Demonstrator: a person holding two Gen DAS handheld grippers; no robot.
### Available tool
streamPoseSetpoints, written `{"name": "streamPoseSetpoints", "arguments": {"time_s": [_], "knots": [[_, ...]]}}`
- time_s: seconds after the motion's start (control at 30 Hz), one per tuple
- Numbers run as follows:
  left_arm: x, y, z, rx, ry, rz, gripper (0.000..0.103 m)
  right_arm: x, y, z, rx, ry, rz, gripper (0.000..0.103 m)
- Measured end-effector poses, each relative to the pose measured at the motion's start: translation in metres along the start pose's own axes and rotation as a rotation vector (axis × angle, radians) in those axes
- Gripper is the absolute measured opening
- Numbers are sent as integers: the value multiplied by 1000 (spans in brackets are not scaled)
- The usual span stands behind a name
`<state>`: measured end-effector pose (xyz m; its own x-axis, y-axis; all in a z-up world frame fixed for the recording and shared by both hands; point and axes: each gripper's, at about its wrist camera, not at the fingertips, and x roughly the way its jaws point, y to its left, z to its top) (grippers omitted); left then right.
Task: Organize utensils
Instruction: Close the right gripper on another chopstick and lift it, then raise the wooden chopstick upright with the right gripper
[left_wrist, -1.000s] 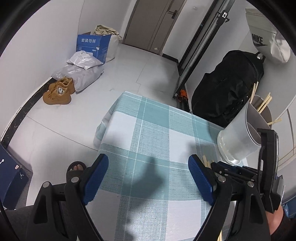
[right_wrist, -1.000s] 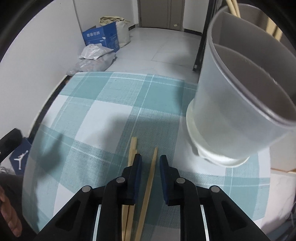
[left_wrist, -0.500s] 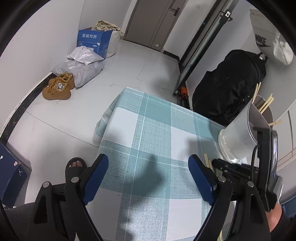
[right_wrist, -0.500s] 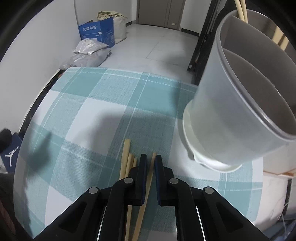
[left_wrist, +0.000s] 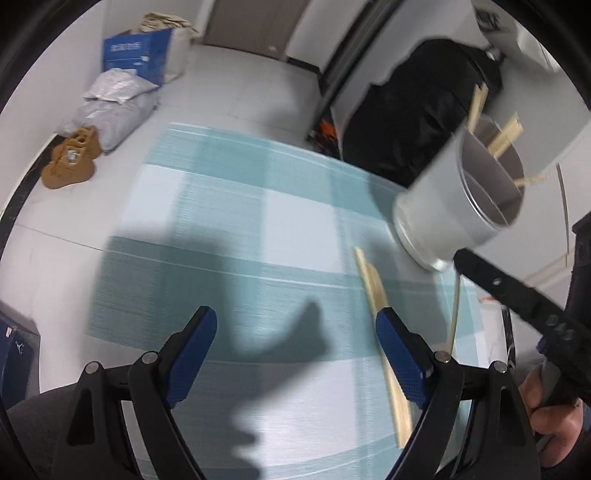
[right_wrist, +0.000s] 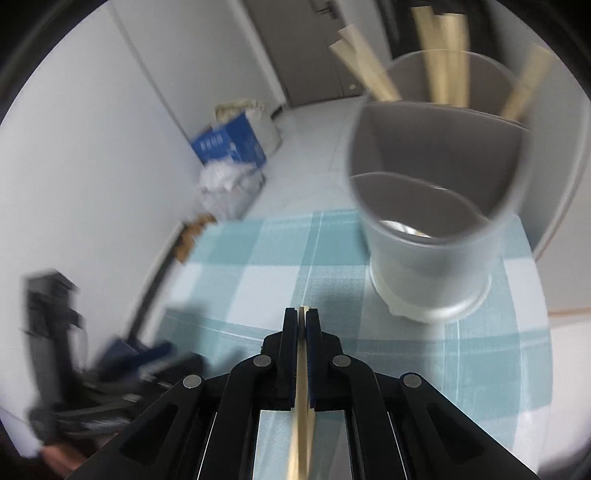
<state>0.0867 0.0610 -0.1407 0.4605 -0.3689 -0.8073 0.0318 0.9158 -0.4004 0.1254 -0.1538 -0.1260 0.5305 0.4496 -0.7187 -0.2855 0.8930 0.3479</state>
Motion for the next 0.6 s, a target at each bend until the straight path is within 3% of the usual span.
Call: {"name": "streamPoseSetpoints", "arguments": {"time_s": [0.27, 0.53, 0.6], "knots": [[21, -36, -2, 88, 89, 98, 85, -28, -56, -18, 268, -68, 133, 3], [34, -49, -6, 160, 138, 264, 85, -48, -85, -24, 336, -132, 183, 3], [34, -50, -5, 157, 153, 271, 85, -52, -89, -23, 347, -144, 193, 3]]}}
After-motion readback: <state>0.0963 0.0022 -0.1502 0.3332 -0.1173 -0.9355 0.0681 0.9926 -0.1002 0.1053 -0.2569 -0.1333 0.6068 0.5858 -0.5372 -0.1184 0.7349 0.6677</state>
